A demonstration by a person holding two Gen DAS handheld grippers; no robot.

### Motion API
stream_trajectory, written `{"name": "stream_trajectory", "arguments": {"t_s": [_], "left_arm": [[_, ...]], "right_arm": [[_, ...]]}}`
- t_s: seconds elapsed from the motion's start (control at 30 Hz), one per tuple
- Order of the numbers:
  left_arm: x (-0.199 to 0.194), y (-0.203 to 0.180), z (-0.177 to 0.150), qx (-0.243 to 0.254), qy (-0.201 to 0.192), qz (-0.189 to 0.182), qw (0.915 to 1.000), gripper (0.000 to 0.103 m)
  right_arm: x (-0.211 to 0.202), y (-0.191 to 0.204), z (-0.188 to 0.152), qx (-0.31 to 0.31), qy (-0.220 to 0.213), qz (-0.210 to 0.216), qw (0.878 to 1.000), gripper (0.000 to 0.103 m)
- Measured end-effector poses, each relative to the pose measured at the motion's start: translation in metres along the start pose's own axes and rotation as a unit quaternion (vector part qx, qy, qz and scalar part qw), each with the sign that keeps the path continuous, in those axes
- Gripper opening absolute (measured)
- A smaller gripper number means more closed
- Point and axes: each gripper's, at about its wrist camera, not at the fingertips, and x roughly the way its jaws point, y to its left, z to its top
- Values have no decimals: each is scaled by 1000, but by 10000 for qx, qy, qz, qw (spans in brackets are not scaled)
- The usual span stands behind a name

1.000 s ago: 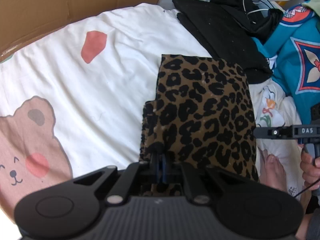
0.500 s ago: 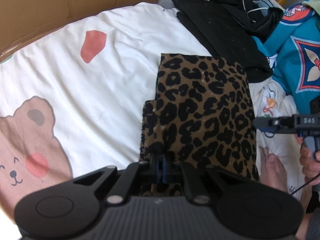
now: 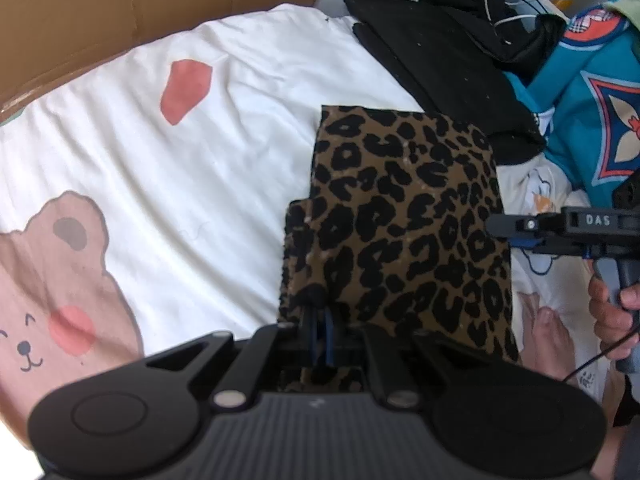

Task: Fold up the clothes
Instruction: 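Close the right gripper on the folded skirt while the left gripper regrips its edge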

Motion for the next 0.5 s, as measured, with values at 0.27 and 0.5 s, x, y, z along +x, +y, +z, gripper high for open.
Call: {"name": "stream_trajectory", "arguments": {"t_s": [0.27,0.5], "left_arm": [[0,1,0,-26,-7,-5,10000,5],[0,1,0,-44,1,-12,10000,5]], "right_arm": [[7,6,-12,-188,497,60,9986,40],[-5,-1,-6,164,137,399,9990,40]]}}
